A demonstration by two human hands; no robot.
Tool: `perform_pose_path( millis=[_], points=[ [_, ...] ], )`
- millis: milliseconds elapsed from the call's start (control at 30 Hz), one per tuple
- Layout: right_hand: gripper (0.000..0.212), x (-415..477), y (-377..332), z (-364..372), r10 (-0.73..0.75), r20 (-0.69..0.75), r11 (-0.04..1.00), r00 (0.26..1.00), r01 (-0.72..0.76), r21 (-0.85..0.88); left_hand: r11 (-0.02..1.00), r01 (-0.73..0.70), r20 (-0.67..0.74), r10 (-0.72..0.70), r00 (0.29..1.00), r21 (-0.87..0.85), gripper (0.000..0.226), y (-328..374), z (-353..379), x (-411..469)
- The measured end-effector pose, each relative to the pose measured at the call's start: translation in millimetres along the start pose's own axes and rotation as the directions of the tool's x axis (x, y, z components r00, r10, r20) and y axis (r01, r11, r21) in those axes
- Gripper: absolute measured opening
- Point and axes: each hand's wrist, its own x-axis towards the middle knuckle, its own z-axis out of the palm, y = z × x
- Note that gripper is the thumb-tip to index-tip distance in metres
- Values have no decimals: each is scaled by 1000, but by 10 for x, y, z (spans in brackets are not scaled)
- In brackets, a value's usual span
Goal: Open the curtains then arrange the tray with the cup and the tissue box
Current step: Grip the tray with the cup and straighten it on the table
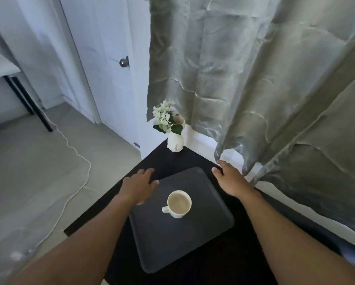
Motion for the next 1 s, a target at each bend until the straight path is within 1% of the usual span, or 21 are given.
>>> perform_pose_path(
  millis=[200, 400, 500, 633, 833, 900, 1000],
  points=[
    [54, 238, 223, 323, 11, 91, 1000, 996, -12, 11, 979, 147, 58, -140, 989, -143, 59, -171, 441, -68],
    [52, 376, 415, 536, 77, 171, 997, 982, -77, -10, 931, 282, 99, -266, 959, -230, 61, -277, 706, -98],
    [52, 433, 510, 640, 110, 197, 994, 974, -113, 4, 897, 363, 125, -342, 931, -253, 65, -339, 888, -130],
    [52, 523, 647, 786, 154, 221, 987, 963, -158, -3, 826, 485, 157, -459, 875, -286, 68, -374, 1104, -168],
    [53, 639, 857, 903, 235, 218, 971, 947, -240, -4, 726, 608, 205, -573, 793, -321, 80, -426, 1293, -217],
    [53, 667, 908, 941, 253, 215, 967, 943, -256, -15, 708, 631, 206, -598, 774, -315, 79, -438, 1334, -211],
    [56, 690, 937, 1005, 270, 227, 962, 936, -271, -28, 686, 655, 203, -626, 753, -318, 70, -433, 1376, -204]
  ],
)
